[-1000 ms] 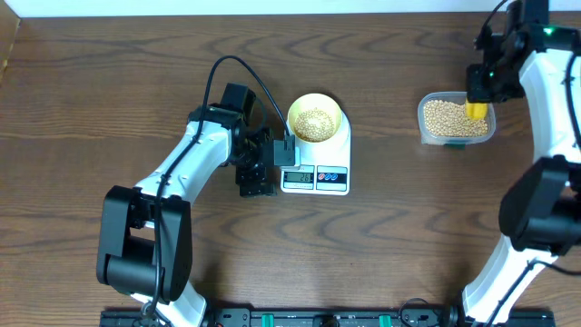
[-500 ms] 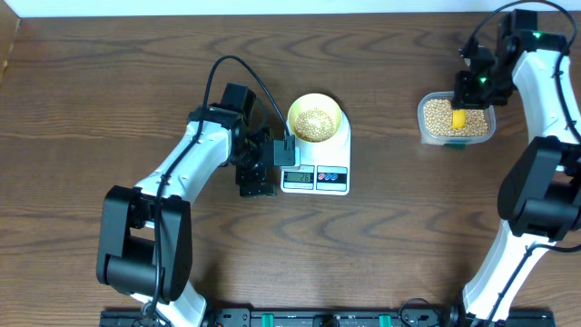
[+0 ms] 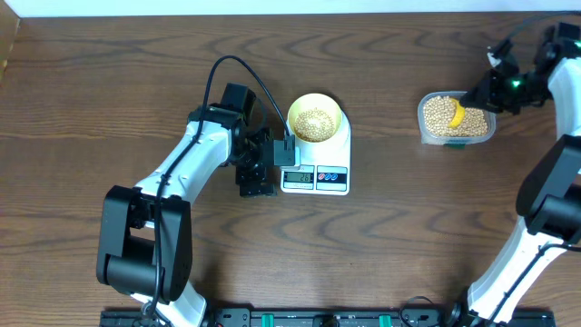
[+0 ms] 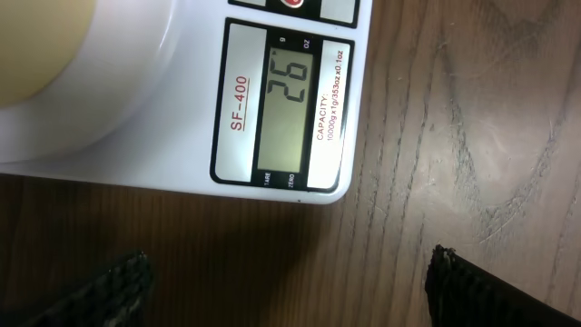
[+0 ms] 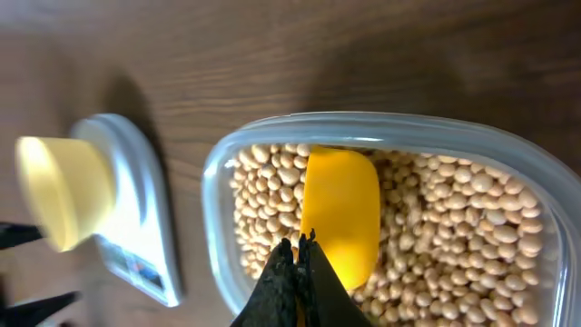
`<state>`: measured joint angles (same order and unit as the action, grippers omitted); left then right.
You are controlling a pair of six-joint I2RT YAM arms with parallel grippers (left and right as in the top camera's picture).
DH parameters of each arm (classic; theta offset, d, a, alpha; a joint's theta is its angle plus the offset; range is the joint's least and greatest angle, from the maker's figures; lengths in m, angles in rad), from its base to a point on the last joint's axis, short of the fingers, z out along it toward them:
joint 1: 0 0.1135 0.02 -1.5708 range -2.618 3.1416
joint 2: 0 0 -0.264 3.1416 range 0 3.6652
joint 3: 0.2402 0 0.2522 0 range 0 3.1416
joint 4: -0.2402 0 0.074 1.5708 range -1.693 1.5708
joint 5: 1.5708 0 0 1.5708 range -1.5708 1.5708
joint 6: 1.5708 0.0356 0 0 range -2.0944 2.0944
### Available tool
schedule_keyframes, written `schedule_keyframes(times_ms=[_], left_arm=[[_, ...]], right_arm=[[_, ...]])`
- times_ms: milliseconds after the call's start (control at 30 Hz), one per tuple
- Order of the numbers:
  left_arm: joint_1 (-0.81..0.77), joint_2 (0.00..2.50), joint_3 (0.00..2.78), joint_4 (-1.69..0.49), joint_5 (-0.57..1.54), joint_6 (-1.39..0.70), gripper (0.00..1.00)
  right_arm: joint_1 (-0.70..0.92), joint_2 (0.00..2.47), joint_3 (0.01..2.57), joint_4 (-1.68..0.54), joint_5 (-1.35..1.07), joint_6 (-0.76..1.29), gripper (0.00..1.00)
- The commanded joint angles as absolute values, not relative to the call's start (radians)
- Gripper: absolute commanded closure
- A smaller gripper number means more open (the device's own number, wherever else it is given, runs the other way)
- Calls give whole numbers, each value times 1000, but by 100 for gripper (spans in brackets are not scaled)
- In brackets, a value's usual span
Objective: Scoop item into bowl and weigh 50g on scale
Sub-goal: 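Drag the yellow scoop through the soybeans with the right gripper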
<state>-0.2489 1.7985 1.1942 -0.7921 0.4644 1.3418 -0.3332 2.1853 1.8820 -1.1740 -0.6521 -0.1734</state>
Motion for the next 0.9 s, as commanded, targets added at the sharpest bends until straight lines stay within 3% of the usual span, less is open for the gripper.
schedule_keyframes(times_ms=[0, 667, 867], left_arm=[[-247, 1777, 1182, -798, 459, 1341, 2], [-247, 1777, 1182, -798, 459, 1341, 2], [-247, 1777, 1182, -798, 459, 1341, 2]], right_arm=[[-366, 2190, 1883, -1181, -823, -188, 99], [-499, 2190, 1884, -1261, -823, -150, 99], [-501, 2190, 1884, -1263, -933, -151, 99]])
